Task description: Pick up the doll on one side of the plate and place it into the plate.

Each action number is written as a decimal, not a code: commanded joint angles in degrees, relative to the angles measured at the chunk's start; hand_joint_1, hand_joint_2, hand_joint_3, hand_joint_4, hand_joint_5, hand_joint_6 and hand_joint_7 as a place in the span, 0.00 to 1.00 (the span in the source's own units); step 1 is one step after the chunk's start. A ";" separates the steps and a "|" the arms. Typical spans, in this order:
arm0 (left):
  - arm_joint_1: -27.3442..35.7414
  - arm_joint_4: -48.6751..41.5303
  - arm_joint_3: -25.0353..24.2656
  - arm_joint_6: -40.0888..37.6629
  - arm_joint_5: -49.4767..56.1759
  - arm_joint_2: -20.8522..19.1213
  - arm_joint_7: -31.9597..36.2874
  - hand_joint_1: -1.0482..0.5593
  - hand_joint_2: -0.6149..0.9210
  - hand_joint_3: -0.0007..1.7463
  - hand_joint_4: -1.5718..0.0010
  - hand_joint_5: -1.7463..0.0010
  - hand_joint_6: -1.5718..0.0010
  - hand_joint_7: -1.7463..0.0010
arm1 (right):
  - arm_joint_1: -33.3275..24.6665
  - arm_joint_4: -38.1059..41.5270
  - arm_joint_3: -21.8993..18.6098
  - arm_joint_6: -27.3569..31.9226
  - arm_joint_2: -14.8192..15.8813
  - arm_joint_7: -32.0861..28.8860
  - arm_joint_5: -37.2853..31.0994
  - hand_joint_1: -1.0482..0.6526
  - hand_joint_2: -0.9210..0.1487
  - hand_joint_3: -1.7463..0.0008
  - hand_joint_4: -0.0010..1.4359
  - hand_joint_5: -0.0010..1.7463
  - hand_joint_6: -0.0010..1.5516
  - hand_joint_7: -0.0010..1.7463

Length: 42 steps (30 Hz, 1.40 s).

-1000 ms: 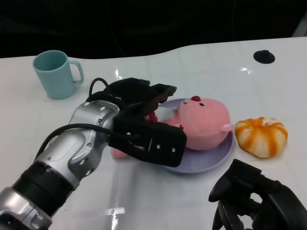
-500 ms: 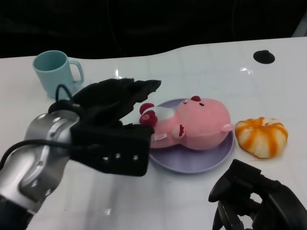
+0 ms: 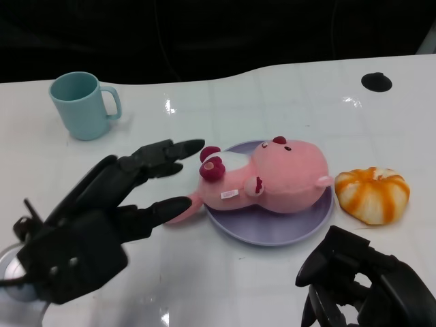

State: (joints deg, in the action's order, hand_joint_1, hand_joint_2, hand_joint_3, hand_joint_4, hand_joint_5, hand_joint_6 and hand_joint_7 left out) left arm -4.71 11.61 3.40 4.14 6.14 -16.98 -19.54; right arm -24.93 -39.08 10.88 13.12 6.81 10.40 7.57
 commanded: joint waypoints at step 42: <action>18.74 12.86 -5.44 -27.13 -25.28 5.99 2.49 0.61 0.68 0.81 0.42 0.00 0.53 0.01 | -0.42 3.97 -3.08 -5.81 1.27 2.44 0.06 0.47 0.36 0.30 0.44 1.00 0.34 0.88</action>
State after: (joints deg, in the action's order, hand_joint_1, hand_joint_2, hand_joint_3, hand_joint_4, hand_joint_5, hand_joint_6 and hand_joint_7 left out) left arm 14.13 25.04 -1.76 -23.27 -18.86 -10.85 -16.75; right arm -25.06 -35.15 8.50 8.25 7.47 12.88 7.80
